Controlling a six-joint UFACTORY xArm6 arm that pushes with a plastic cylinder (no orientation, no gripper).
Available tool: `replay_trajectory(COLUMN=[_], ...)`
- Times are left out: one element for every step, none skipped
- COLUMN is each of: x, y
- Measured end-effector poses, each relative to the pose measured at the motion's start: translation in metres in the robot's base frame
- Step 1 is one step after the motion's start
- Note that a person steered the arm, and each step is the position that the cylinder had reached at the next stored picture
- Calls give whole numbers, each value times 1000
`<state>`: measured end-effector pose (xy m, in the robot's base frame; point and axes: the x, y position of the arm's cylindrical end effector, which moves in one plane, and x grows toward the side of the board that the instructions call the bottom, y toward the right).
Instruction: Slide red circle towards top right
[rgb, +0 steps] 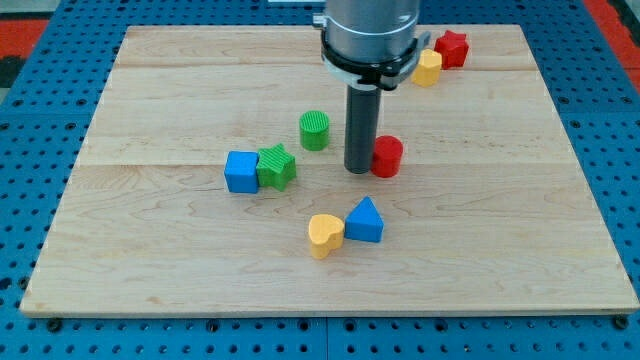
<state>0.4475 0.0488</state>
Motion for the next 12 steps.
replay_trajectory(x=[-3, -7, -10, -24, -41, -58, -62, -40, -34, -33, -31, -38], y=[26, 53, 61, 62, 62, 64, 48, 29, 47, 66, 78, 89])
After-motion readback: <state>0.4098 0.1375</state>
